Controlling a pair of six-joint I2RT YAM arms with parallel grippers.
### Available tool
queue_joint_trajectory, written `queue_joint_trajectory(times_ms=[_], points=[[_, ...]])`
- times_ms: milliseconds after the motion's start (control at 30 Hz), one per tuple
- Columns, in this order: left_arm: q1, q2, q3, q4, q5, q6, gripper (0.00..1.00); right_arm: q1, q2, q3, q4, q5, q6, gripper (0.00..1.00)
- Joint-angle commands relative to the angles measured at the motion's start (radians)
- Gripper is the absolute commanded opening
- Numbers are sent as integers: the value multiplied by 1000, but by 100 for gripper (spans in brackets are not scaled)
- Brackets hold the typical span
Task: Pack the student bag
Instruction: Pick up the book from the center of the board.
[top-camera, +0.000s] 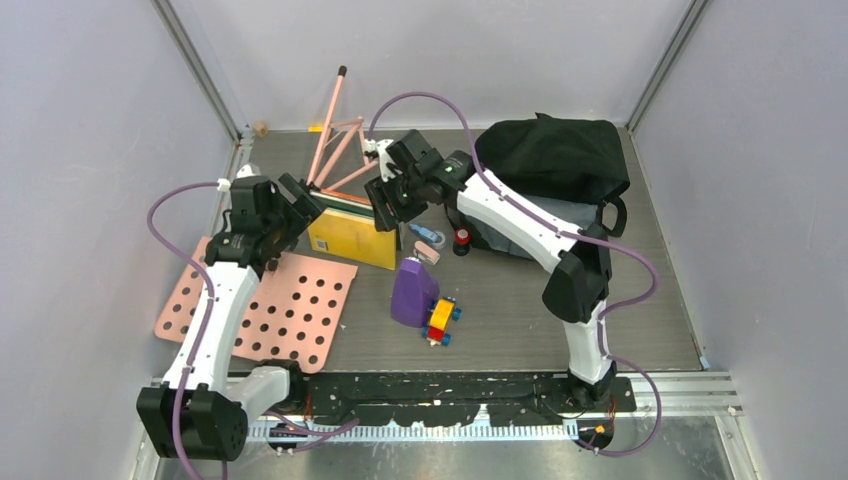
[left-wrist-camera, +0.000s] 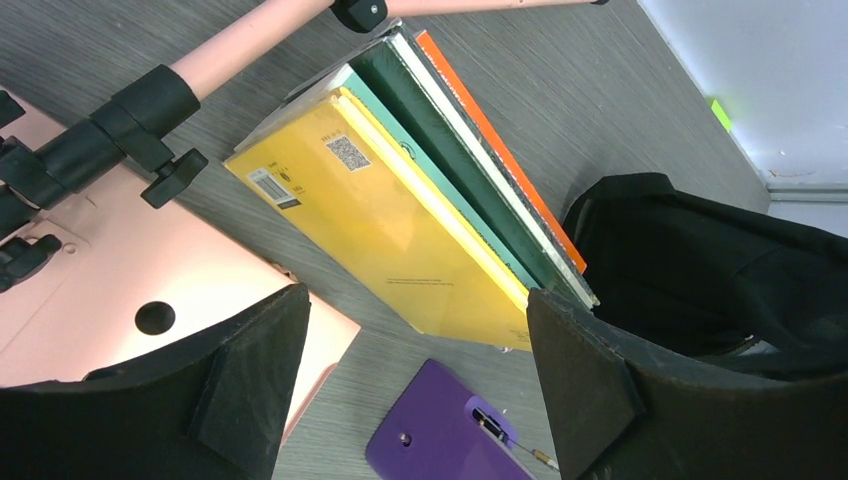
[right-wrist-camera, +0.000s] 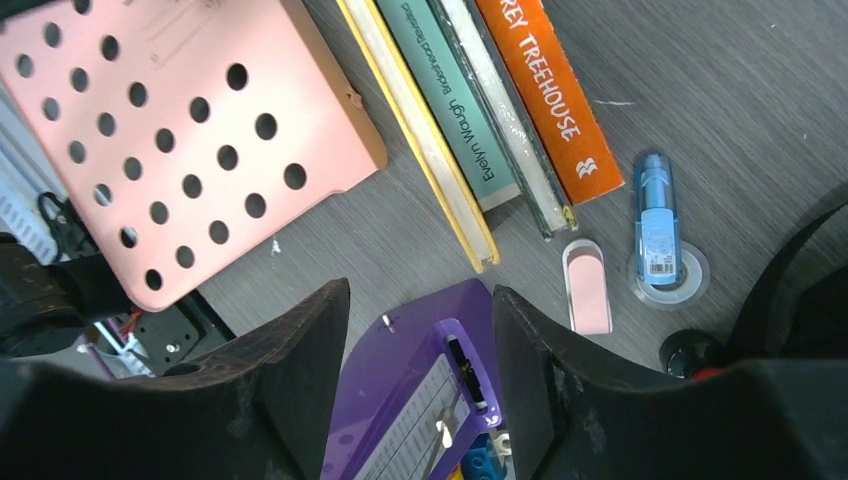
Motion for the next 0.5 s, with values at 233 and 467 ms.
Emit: queue_joint_trajectory(times_ms=[233, 467], points=[[3, -22, 57, -35, 4, 20, 83, 10, 114, 103, -21, 6, -74, 60], [4, -19, 46, -38, 0, 21, 83, 23, 152, 157, -71, 17, -121, 53]])
